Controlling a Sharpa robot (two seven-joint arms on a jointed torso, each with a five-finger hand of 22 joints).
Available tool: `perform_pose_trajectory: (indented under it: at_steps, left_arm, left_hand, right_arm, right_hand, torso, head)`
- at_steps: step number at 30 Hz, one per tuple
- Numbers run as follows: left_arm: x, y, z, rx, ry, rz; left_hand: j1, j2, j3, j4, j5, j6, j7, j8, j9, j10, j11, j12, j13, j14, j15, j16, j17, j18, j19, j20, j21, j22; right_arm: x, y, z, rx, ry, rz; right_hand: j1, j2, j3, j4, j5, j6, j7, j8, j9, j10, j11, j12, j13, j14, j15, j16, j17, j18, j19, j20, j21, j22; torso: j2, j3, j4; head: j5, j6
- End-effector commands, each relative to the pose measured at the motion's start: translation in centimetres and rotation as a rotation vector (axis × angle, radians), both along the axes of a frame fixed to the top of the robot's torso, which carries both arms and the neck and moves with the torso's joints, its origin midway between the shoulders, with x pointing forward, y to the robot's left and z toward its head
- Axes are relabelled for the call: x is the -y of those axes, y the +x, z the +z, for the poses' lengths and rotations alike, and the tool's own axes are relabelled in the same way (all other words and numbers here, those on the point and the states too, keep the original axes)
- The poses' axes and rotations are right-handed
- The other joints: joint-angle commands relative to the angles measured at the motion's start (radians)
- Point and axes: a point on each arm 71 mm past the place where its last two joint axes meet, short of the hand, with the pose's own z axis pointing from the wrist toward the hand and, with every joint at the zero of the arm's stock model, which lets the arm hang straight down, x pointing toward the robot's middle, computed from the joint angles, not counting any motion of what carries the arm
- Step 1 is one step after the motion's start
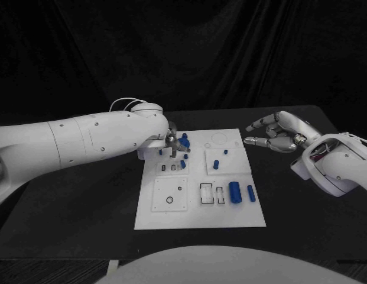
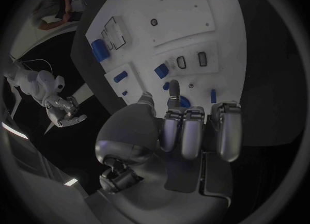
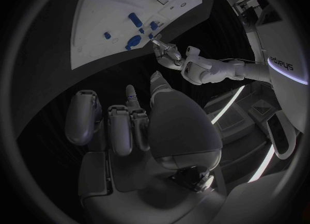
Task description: Assemble the parts on the task board
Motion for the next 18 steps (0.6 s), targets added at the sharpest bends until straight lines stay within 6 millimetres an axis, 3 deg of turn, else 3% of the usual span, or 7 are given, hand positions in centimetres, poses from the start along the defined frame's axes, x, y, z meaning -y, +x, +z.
perform_pose_trajectory:
  at_steps: [1,18]
  left_arm:
    - [0.4,0.0,-0.2,0.019,-0.031,-0.008]
    - [1.2,-0.6,-1.8,-0.021,-0.031,-0.032]
  left_hand:
    - [-0.001,0.009,0.006,-0.002,0.007,0.007,0.0,-0.005,0.002,0.104,-0.007,0.003,0.263,0.106,-0.004,0.003,0.263,-0.009,-0.005,0.0,-0.007,0.103]
    - [0.003,0.012,0.016,-0.009,0.015,0.014,-0.001,-0.017,0.009,0.104,-0.008,0.003,0.263,0.106,-0.005,0.003,0.263,-0.008,-0.009,-0.001,-0.011,0.1]
  right_arm:
    - [0.0,-0.1,-0.2,-0.004,-0.006,0.009]
    - [0.0,-0.2,-0.4,-0.016,-0.01,0.017]
  right_hand:
    - [0.007,0.002,0.0,-0.003,0.007,0.007,-0.001,0.001,-0.002,0.106,0.004,0.003,0.263,0.086,0.009,0.0,0.196,0.016,-0.001,0.005,-0.004,0.17]
    - [0.006,0.005,-0.001,-0.002,0.008,0.008,0.0,0.001,-0.002,0.106,0.005,0.003,0.263,0.086,0.009,-0.001,0.195,0.016,-0.002,0.005,-0.005,0.17]
  torso:
    - [-0.002,0.0008,0.0001]
    - [-0.004,0.0021,-0.0002]
  head:
    - [0.002,0.0]
    - [-0.001,0.0]
